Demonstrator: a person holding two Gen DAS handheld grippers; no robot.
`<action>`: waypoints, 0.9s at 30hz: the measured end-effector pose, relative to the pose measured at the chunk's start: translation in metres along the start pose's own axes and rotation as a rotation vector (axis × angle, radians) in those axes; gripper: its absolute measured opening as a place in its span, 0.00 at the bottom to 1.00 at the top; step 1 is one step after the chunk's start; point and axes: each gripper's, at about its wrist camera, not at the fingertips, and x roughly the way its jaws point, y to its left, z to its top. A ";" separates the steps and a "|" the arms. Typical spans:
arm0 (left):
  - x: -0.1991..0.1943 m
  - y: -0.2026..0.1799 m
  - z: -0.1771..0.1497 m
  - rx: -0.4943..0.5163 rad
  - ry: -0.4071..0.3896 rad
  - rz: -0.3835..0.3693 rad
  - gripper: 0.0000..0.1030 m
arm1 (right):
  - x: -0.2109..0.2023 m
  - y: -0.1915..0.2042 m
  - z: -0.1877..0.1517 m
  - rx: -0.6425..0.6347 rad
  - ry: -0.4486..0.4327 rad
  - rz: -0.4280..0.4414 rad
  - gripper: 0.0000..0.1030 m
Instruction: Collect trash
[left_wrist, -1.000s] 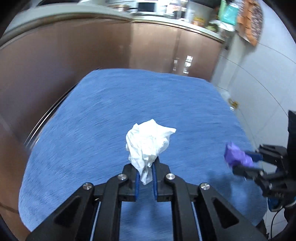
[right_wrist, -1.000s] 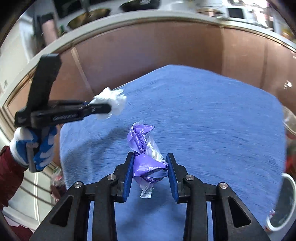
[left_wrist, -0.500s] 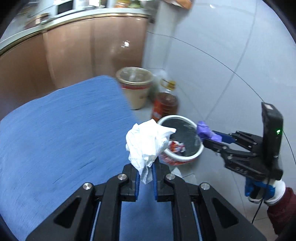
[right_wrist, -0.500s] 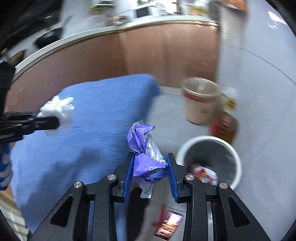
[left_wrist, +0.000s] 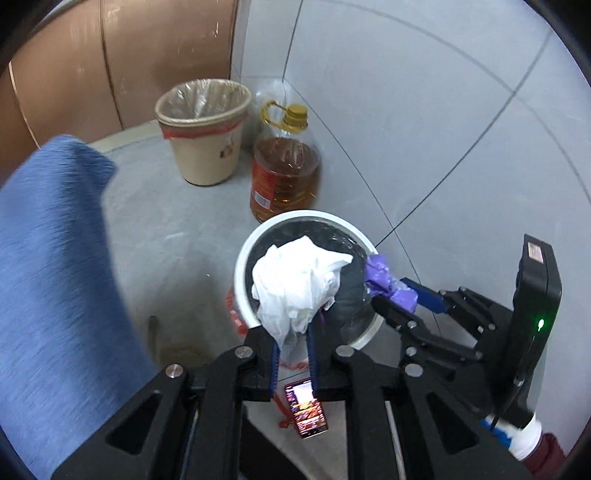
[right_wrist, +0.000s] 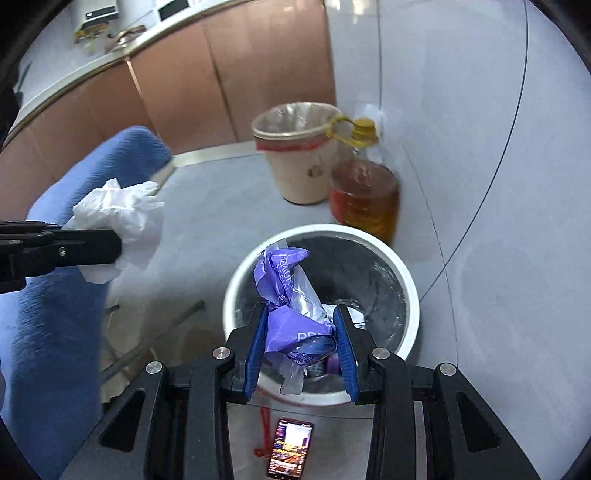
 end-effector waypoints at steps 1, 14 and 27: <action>0.008 -0.003 0.002 -0.004 0.005 -0.004 0.14 | 0.007 -0.004 0.001 0.006 0.006 -0.006 0.35; 0.057 0.005 0.019 -0.112 -0.001 -0.069 0.44 | 0.034 -0.023 -0.009 0.068 0.039 -0.049 0.57; -0.065 -0.002 -0.040 -0.106 -0.220 0.020 0.44 | -0.065 0.028 -0.023 0.015 -0.083 -0.019 0.65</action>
